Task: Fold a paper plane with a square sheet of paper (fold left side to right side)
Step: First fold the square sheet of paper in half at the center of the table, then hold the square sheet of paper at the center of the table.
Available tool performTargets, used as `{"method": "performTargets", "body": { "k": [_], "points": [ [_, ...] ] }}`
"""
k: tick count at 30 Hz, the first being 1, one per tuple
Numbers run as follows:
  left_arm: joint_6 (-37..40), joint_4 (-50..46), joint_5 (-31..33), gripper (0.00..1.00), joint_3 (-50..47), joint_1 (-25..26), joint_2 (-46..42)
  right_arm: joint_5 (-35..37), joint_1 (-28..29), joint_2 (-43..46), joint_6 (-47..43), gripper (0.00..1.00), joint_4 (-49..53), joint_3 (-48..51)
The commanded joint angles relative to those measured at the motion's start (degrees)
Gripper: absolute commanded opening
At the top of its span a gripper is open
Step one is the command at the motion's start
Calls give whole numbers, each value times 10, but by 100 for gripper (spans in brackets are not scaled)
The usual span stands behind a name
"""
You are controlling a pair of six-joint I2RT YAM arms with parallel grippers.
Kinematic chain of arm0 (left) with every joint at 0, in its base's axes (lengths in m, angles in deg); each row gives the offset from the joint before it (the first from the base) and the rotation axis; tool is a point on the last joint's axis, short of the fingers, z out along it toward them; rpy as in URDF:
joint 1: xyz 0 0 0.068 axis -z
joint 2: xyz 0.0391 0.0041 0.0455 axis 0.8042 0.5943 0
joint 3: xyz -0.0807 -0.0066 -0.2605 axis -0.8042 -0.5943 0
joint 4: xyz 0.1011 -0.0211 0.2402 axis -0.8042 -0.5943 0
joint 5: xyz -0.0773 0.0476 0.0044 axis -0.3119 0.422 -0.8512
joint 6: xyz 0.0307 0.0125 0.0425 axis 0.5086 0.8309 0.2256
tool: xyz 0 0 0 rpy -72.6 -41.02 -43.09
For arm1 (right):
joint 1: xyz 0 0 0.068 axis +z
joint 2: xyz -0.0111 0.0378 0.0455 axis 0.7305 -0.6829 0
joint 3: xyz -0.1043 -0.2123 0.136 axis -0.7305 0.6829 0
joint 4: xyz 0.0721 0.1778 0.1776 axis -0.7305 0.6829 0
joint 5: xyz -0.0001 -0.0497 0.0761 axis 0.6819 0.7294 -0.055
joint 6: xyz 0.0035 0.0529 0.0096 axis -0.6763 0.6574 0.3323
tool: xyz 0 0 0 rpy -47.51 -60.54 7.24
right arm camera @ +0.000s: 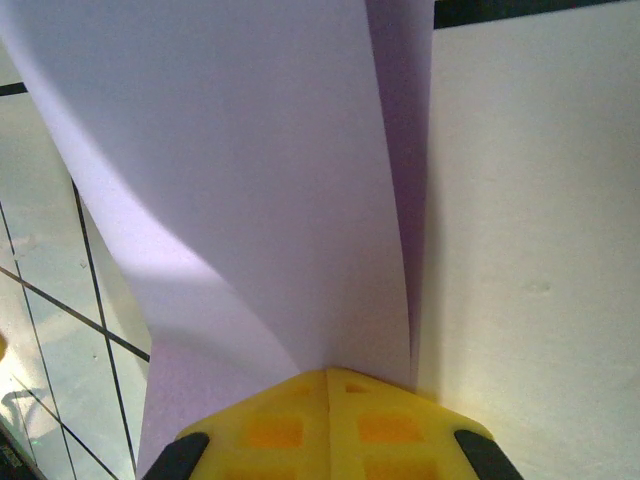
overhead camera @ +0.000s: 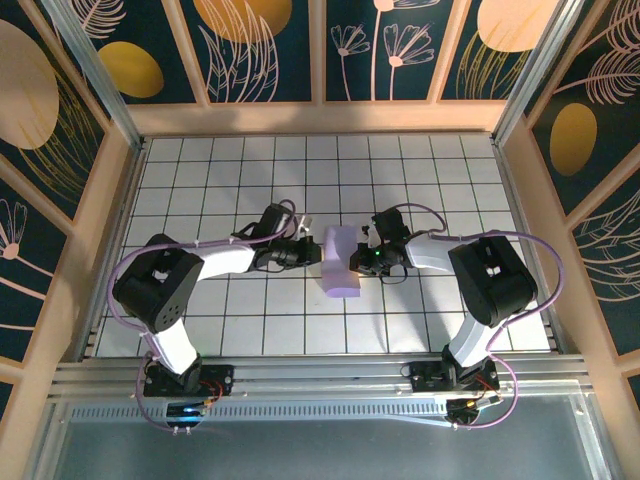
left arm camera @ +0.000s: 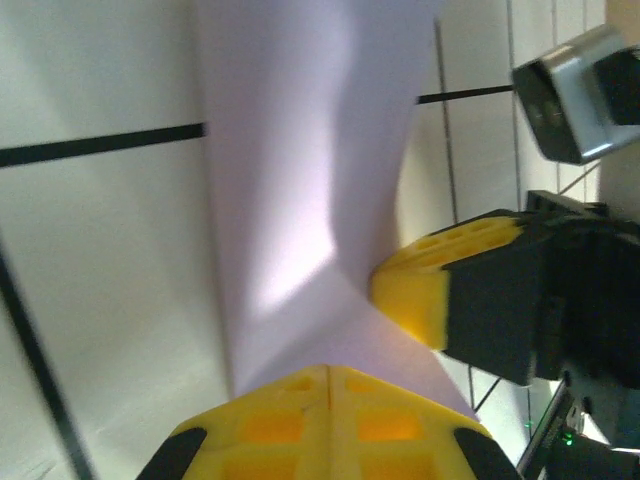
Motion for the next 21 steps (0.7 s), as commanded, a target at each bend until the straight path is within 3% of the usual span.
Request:
{"method": "performTargets", "body": {
  "k": [1, 21],
  "points": [
    [16, -19, -3, 2, 40, 21, 21, 91, 7, -46, -5, 4, 69, 19],
    [14, -64, 18, 2, 48, 29, 108, 85, 12, -45, -8, 5, 68, 15]
  ]
}}
